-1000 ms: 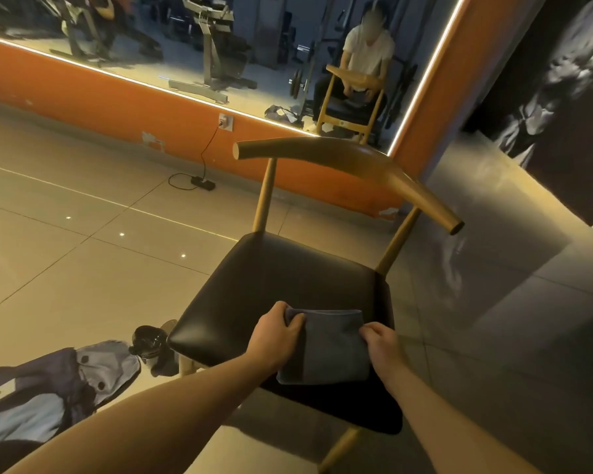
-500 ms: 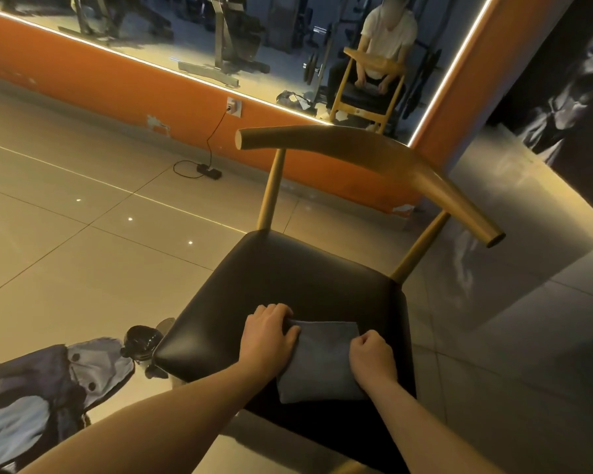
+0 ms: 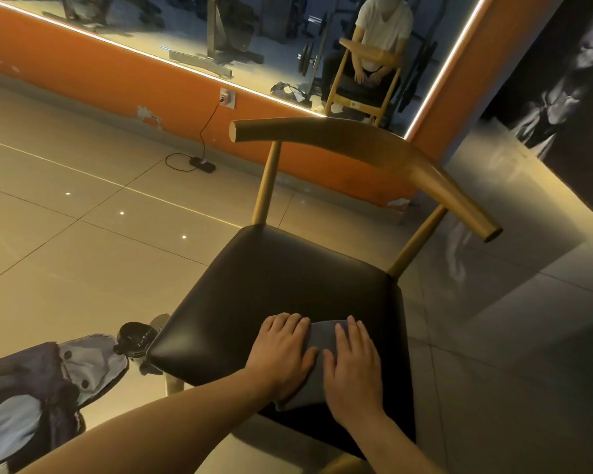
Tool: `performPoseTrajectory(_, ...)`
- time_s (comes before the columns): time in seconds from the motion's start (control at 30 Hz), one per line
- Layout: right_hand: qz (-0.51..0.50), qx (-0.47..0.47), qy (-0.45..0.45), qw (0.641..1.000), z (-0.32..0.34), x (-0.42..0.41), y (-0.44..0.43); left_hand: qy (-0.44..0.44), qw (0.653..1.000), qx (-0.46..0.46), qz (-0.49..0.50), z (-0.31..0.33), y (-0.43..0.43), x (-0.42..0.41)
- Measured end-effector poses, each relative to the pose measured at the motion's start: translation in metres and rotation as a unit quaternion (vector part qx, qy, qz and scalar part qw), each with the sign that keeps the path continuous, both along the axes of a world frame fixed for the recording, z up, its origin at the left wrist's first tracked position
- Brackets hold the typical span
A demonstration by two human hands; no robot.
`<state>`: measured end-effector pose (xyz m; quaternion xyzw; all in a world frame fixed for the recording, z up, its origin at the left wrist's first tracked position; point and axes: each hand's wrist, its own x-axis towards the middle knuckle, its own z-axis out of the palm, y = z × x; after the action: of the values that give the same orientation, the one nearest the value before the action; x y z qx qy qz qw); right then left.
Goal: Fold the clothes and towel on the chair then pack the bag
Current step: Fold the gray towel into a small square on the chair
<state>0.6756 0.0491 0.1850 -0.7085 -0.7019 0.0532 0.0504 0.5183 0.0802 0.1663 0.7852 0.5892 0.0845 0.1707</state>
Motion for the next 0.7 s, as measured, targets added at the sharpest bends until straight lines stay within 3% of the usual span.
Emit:
performPoseTrajectory(0.37, -0.001, -0.073, -0.002, 0.997, -0.006, 0.004, -0.007, 0.069, 0.997, -0.006, 0.015, 0.014, -0.010, 0.006)
performPoseTrajectory(0.57, -0.193, -0.005, 0.157, 0.969, 0.018, 0.001, -0.060, 0.019, 0.977, -0.163, 0.135, 0.038, -0.010, 0.006)
performPoseTrajectory(0.63, -0.252, -0.007, 0.230, 0.940, 0.018, -0.005, -0.078, -0.009, 0.964, -0.211, 0.164, 0.046, -0.016, 0.004)
performPoseTrajectory(0.7, -0.312, -0.038, 0.334, 0.889, 0.017, -0.012, -0.091, -0.010, 0.958, -0.234, 0.165, 0.048, -0.025, 0.004)
